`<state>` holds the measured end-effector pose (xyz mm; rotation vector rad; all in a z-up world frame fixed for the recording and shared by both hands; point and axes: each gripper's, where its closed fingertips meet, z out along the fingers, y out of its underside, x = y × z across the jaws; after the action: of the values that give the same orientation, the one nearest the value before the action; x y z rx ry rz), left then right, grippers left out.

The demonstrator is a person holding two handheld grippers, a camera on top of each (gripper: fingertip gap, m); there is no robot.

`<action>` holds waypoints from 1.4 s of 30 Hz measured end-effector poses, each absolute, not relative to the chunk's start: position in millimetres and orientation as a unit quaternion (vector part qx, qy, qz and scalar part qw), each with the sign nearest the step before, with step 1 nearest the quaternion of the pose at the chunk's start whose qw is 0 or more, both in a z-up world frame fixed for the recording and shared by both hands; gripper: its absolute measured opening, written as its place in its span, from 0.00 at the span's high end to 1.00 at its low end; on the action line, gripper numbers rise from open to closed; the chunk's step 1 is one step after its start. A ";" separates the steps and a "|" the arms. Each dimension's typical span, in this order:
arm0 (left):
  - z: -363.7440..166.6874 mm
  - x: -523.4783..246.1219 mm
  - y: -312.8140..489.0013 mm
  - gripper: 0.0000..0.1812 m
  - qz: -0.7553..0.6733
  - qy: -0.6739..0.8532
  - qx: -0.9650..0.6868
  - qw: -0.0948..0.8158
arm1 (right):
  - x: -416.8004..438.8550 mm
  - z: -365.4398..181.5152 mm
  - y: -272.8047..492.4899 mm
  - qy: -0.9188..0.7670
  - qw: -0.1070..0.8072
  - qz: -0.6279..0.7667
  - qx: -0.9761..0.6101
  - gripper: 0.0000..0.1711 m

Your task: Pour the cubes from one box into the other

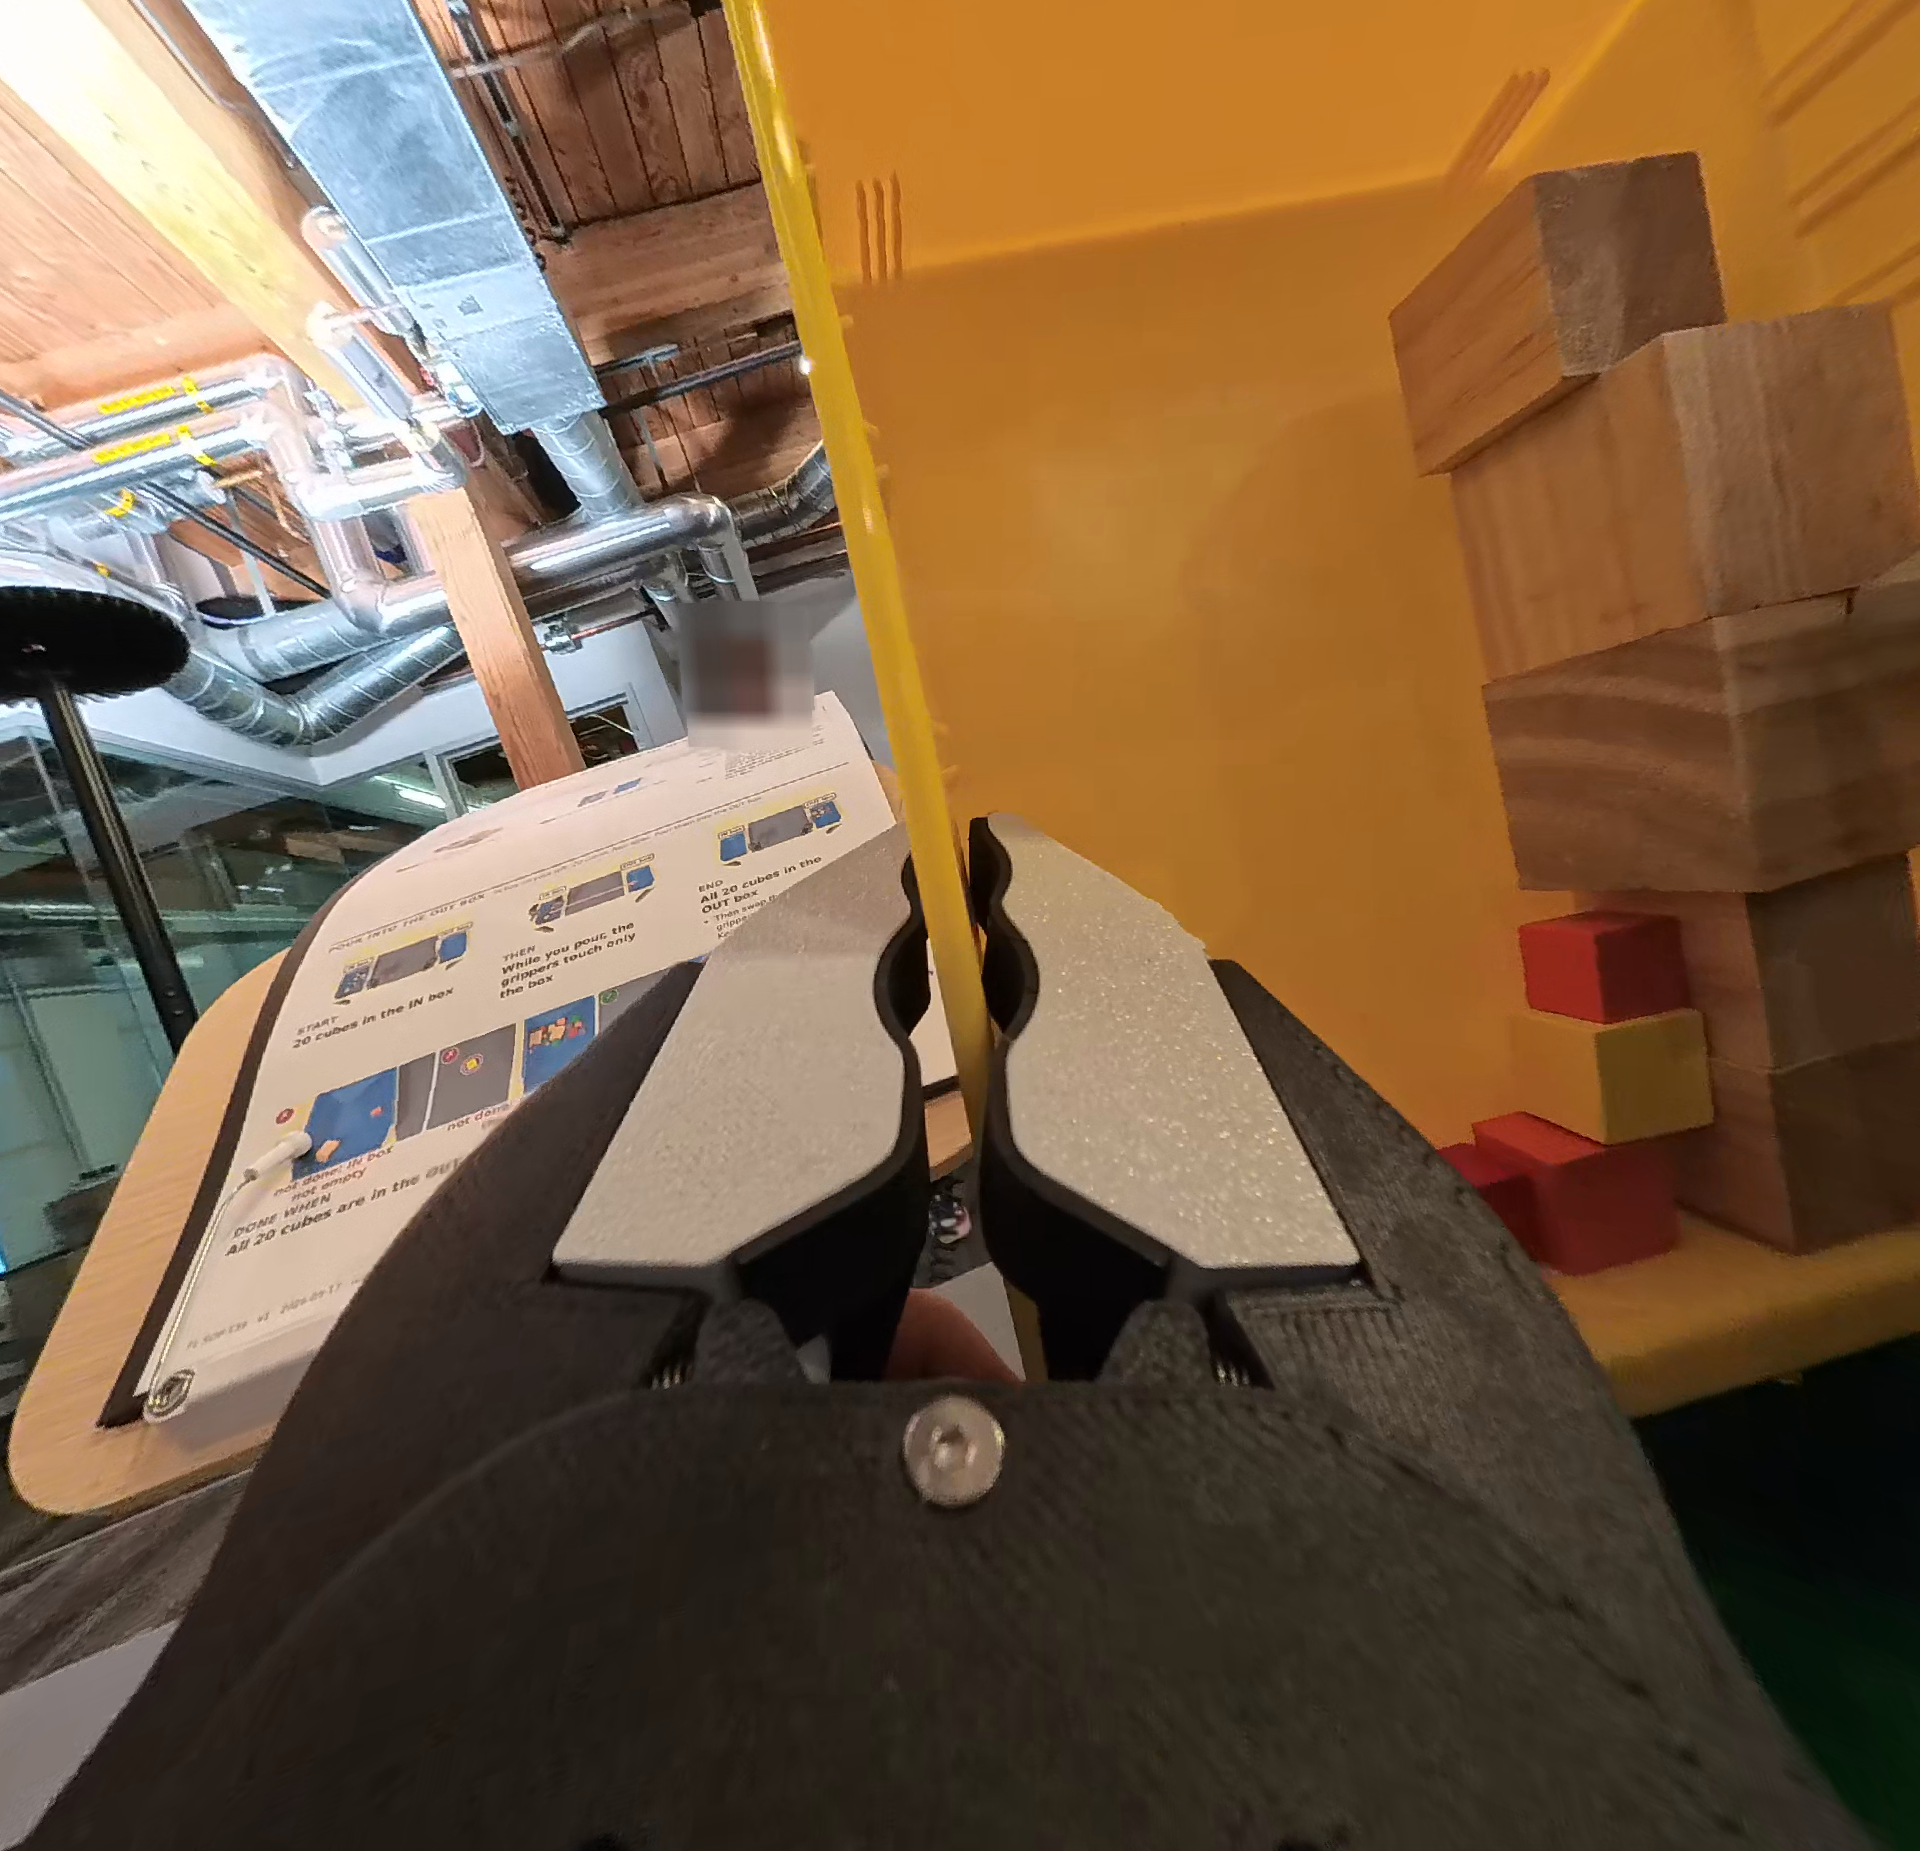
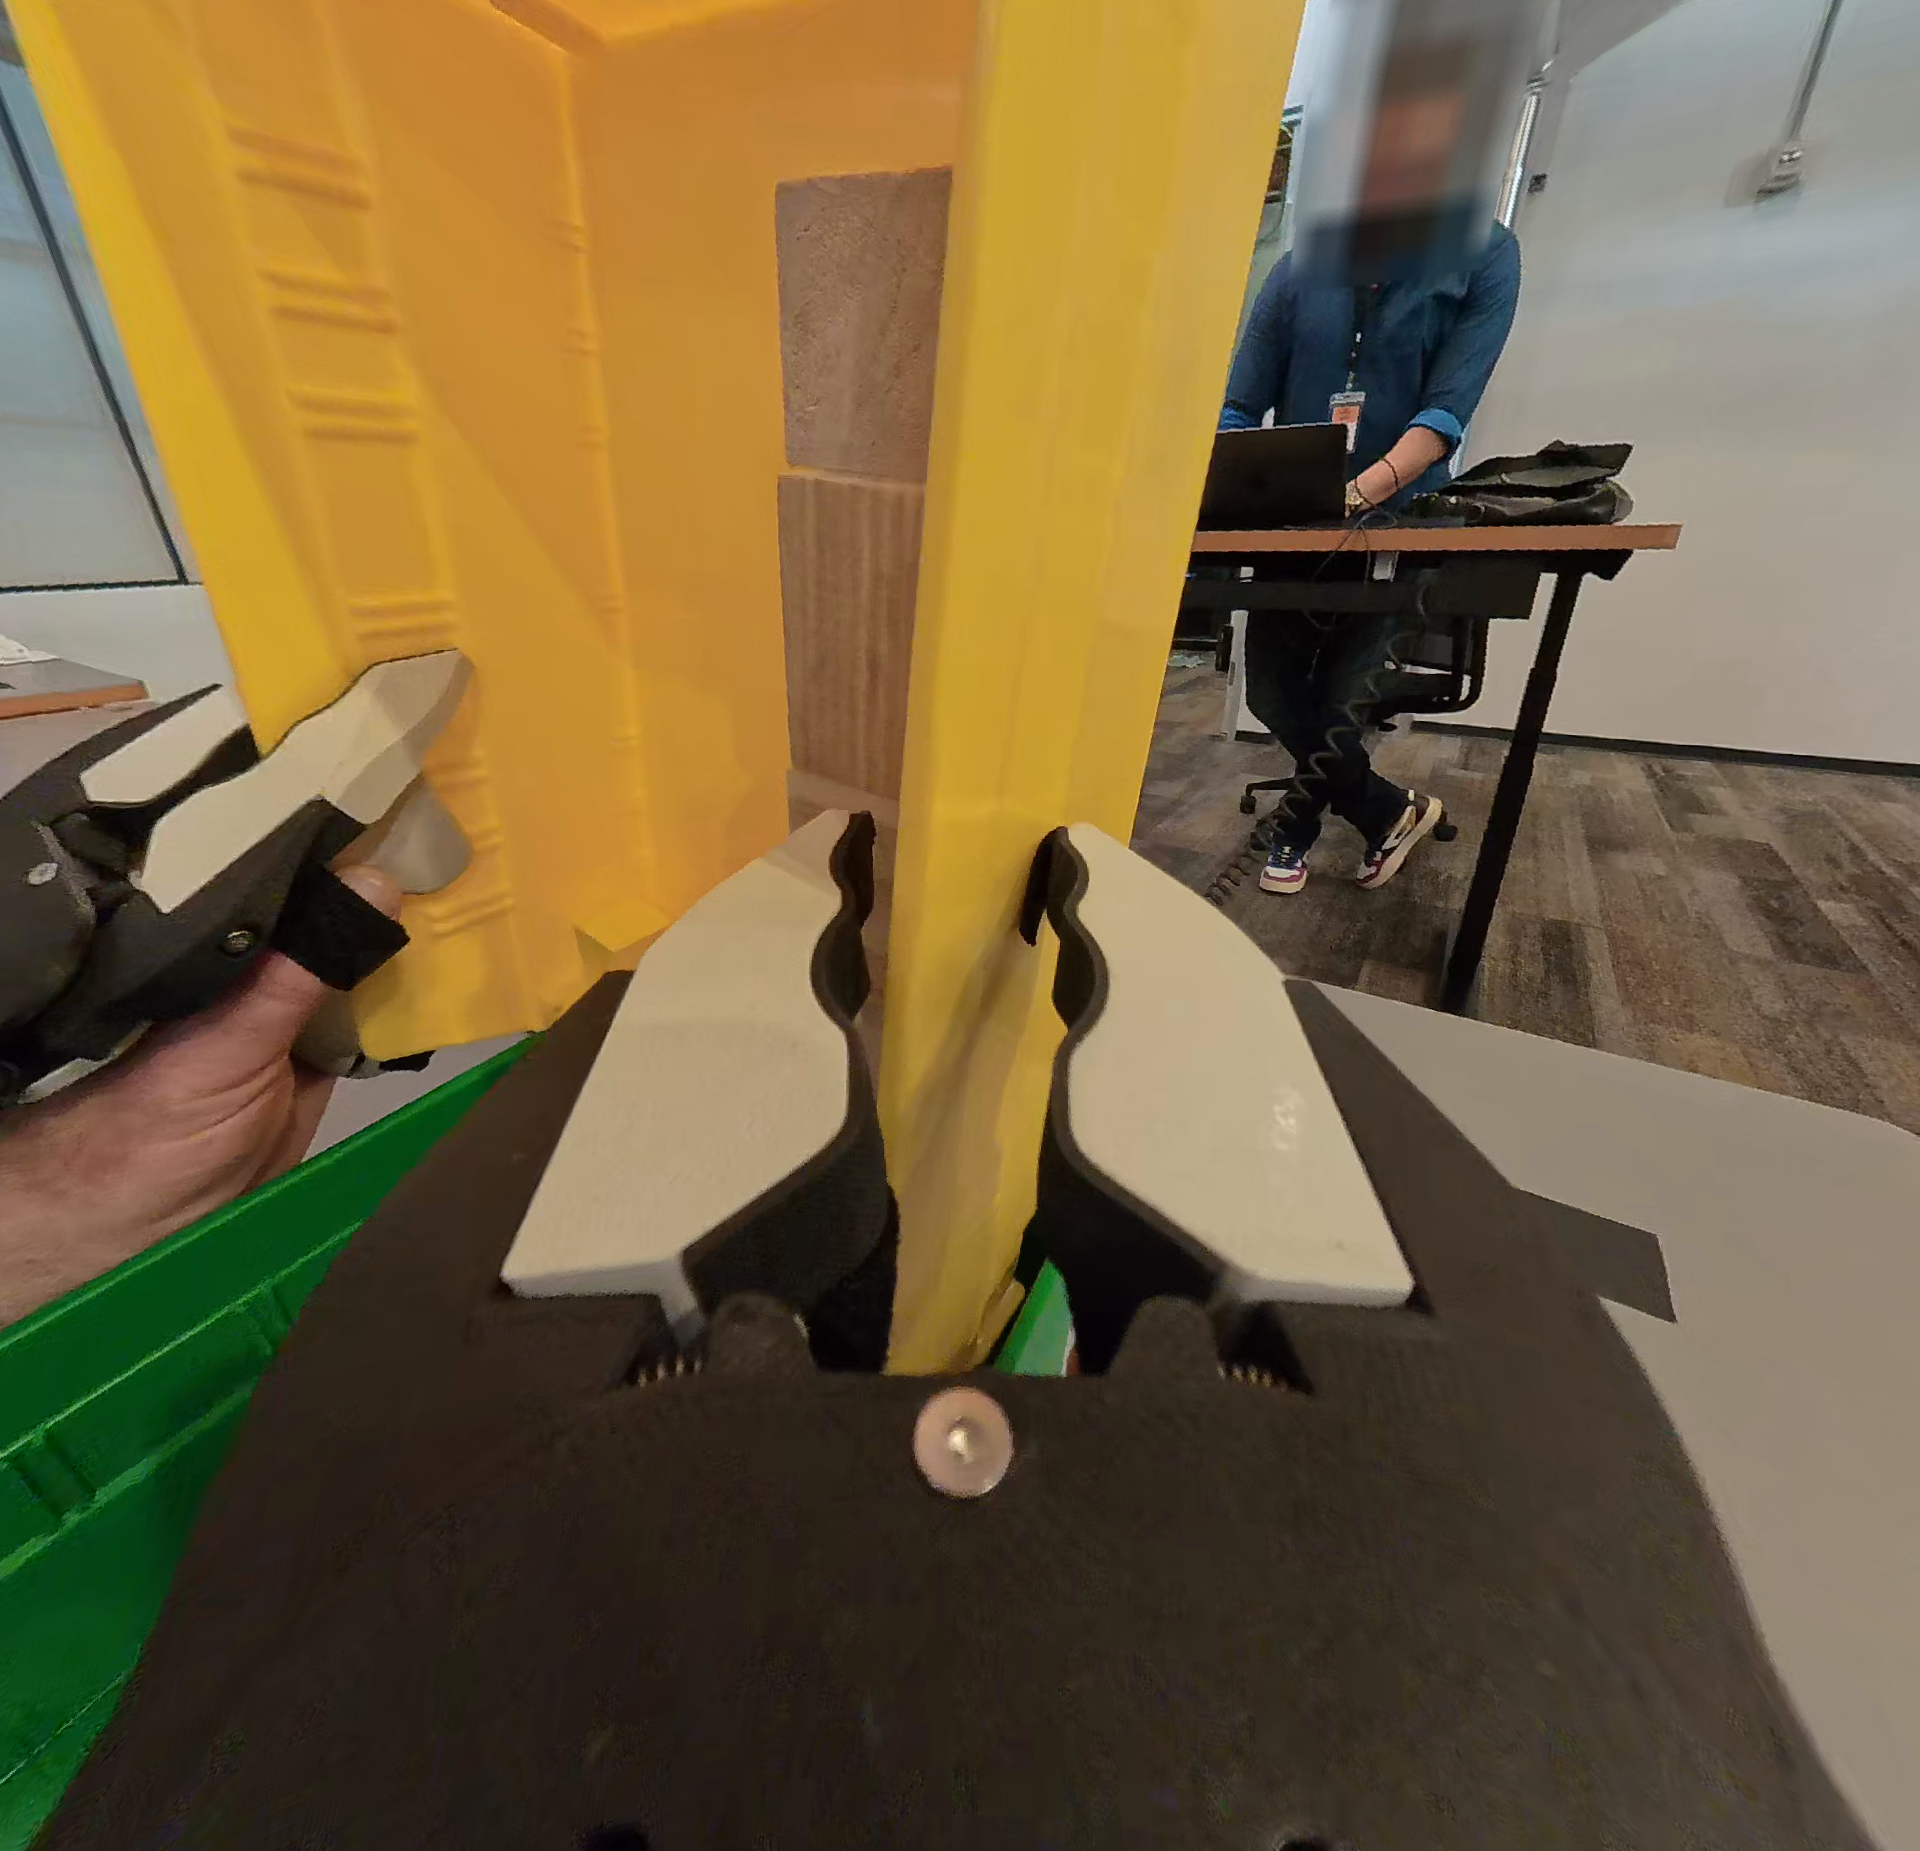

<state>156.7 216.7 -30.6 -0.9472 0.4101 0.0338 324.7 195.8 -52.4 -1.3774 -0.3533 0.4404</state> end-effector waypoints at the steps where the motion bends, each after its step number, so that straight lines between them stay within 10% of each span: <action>1: -30.7 156.8 217.3 0.98 0.019 0.200 -0.451 0.870 | 325.0 -52.0 195.7 -0.163 0.733 0.203 -0.629 0.83; 42: -41.6 158.8 225.7 0.97 0.025 0.213 -0.442 0.871 | 330.8 -44.0 198.8 -0.156 0.758 0.189 -0.604 0.87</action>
<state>158.8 225.7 -41.6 -0.9252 0.4459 0.0521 330.8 198.8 -44.0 -1.3155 -0.3408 0.4108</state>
